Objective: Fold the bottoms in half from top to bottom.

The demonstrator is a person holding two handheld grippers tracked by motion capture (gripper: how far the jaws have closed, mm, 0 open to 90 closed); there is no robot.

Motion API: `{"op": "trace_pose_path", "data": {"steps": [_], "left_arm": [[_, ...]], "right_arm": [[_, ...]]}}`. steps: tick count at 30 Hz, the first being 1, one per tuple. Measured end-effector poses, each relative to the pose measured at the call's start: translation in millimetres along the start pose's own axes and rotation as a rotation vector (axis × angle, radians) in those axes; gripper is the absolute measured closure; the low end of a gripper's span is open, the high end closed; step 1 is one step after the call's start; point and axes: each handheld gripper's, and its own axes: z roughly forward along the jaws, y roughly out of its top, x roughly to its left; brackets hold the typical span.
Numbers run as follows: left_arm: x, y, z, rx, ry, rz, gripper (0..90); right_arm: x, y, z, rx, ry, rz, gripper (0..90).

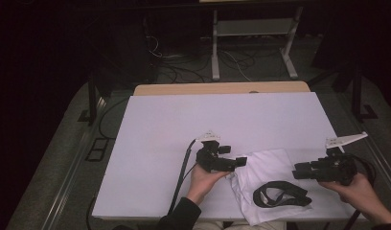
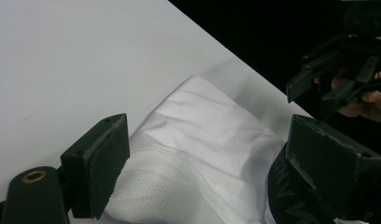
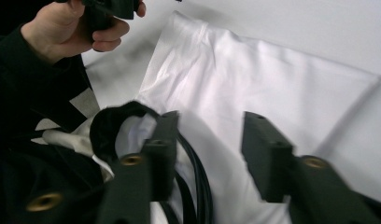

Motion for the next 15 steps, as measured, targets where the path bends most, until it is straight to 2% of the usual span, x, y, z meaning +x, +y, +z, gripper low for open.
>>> {"op": "trace_pose_path", "data": {"steps": [4,7,11,15], "left_arm": [[0.9,0.4,-1.0,-0.001,0.009,0.01,12.5],[1.6,0.4,-2.0,-0.002,0.017,0.016,12.5],[4.2,0.1,-3.5,0.0,0.03,0.026,12.5],[7.3,-0.8,-4.5,-0.007,0.041,0.029,12.5]], "right_arm": [[4.4,11.8,13.2,0.032,-0.035,-0.021,76.1],[8.1,19.4,24.0,0.057,-0.071,-0.031,83.9],[12.0,24.4,35.4,0.083,-0.065,-0.05,86.2],[14.5,26.5,45.8,0.101,-0.046,-0.05,86.7]]}}
